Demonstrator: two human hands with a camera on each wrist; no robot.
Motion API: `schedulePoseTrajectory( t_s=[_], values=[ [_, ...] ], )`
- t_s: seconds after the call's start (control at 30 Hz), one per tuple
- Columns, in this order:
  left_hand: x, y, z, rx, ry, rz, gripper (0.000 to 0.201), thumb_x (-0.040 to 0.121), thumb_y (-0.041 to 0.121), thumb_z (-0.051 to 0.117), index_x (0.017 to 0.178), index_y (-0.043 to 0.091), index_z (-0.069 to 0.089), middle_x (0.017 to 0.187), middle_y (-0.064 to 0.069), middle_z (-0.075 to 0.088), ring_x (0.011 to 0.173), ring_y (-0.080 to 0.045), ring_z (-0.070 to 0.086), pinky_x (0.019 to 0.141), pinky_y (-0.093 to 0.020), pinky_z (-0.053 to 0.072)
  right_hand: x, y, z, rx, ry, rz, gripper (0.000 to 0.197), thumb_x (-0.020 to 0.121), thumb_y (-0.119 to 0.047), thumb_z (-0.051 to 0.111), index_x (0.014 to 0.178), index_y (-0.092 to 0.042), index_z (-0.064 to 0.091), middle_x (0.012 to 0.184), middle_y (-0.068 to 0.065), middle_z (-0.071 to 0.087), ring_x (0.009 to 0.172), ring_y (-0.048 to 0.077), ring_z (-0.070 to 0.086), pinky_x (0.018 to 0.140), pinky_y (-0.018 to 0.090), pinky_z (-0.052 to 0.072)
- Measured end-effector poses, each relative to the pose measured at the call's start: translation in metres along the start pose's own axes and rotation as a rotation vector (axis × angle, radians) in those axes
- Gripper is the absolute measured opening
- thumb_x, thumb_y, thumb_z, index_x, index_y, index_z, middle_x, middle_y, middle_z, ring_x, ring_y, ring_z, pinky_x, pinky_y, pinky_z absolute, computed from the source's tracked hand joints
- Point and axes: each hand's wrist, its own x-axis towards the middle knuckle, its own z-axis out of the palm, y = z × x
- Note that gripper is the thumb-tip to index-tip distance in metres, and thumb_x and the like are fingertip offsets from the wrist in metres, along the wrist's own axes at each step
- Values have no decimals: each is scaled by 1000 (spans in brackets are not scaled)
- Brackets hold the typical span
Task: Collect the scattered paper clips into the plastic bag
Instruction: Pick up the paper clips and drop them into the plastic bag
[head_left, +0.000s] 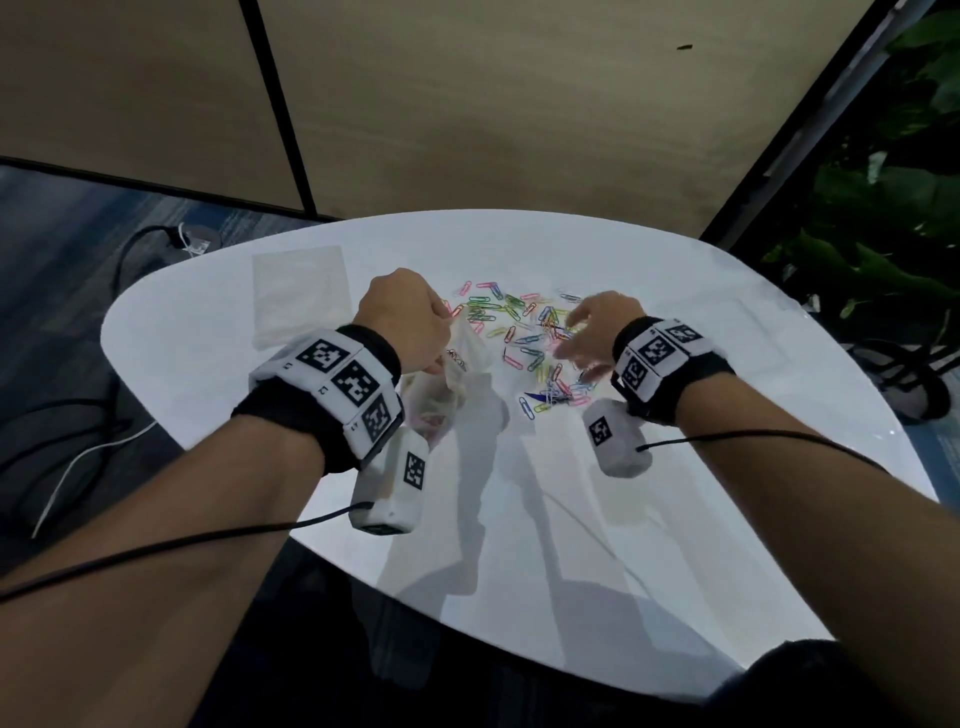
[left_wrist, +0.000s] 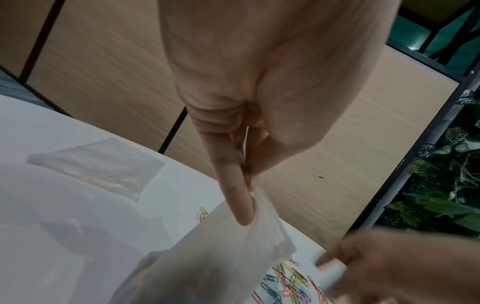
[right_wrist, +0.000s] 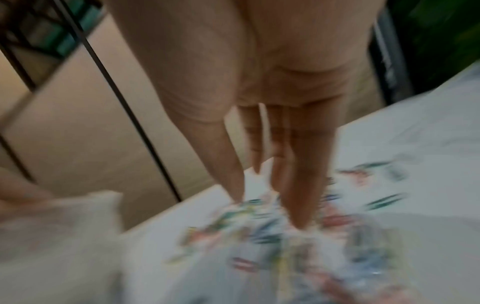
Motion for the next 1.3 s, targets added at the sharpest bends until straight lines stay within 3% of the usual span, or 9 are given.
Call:
schedulePoseTrajectory(
  t_s=[0.13, 0.27, 0.5, 0.63, 0.73, 0.97, 1.07, 1.17, 1.3],
  values=[
    [1, -1, 0, 1, -8, 0, 26, 94, -1, 50, 104, 5, 73, 82, -15, 74, 68, -29, 77, 75, -41, 65, 18, 54, 18, -139, -173, 264, 71, 50, -17, 91, 103, -10, 45, 106, 13, 67, 86, 32, 71, 76, 52, 59],
    [0, 0, -2, -13, -24, -10, 27, 94, 0, 49, 107, 6, 72, 83, -15, 74, 67, -26, 77, 74, -38, 65, 24, 54, 39, -203, 11, 185, 97, 54, -31, 87, 134, -7, 39, 115, 10, 62, 95, 27, 64, 80, 32, 54],
    [-3, -4, -6, -21, -47, -14, 28, 96, 0, 49, 108, 8, 72, 89, -13, 73, 71, -27, 77, 77, -39, 64, 51, 33, 41, -278, 134, 12, 84, 79, -46, 74, 146, -18, 32, 147, 11, 35, 138, 31, 34, 115, 37, 30],
    [-1, -2, -4, -18, -67, -18, 27, 96, 1, 50, 109, 7, 72, 78, -13, 72, 68, -26, 76, 75, -38, 65, 66, 33, 55, -409, 162, -99, 50, 89, -37, 61, 138, -31, 50, 144, 11, 33, 129, 35, 42, 106, 39, 42],
    [1, 1, 3, -18, -106, -14, 27, 95, 0, 49, 108, 6, 72, 79, -17, 73, 69, -29, 76, 75, -40, 65, 66, 27, 58, -504, 209, -211, 28, 91, -17, 59, 117, -18, 69, 125, 15, 55, 108, 33, 59, 94, 35, 52],
    [-1, 7, 6, -10, -134, -25, 25, 96, 1, 50, 105, 7, 72, 82, -18, 73, 72, -31, 77, 78, -42, 64, 58, 32, 41, -578, 173, -234, 23, 88, -10, 58, 103, -15, 76, 106, 8, 71, 100, 25, 64, 90, 30, 55],
    [-5, 13, 8, -1, -147, -26, 26, 97, 2, 49, 106, 7, 72, 81, -17, 73, 75, -33, 77, 80, -42, 63, 52, 43, 26, -319, 173, -135, 16, 87, -19, 67, 97, -18, 79, 102, 3, 75, 101, 21, 67, 96, 31, 52],
    [-6, 16, 11, 7, -158, -22, 28, 97, 2, 48, 110, 4, 72, 85, -20, 74, 76, -33, 77, 80, -43, 63, 38, 52, 14, 419, 46, 20, 6, 80, -8, 76, 80, -12, 79, 106, 14, 74, 88, 23, 70, 89, 36, 57],
    [-6, 19, 17, 1, -140, -30, 27, 97, 1, 47, 109, 3, 71, 83, -20, 73, 77, -34, 76, 80, -44, 63, 4, 32, 3, 1099, -277, -5, 24, 87, 4, 64, 110, 10, 65, 112, 23, 68, 87, 23, 72, 78, 25, 60]
  ],
)
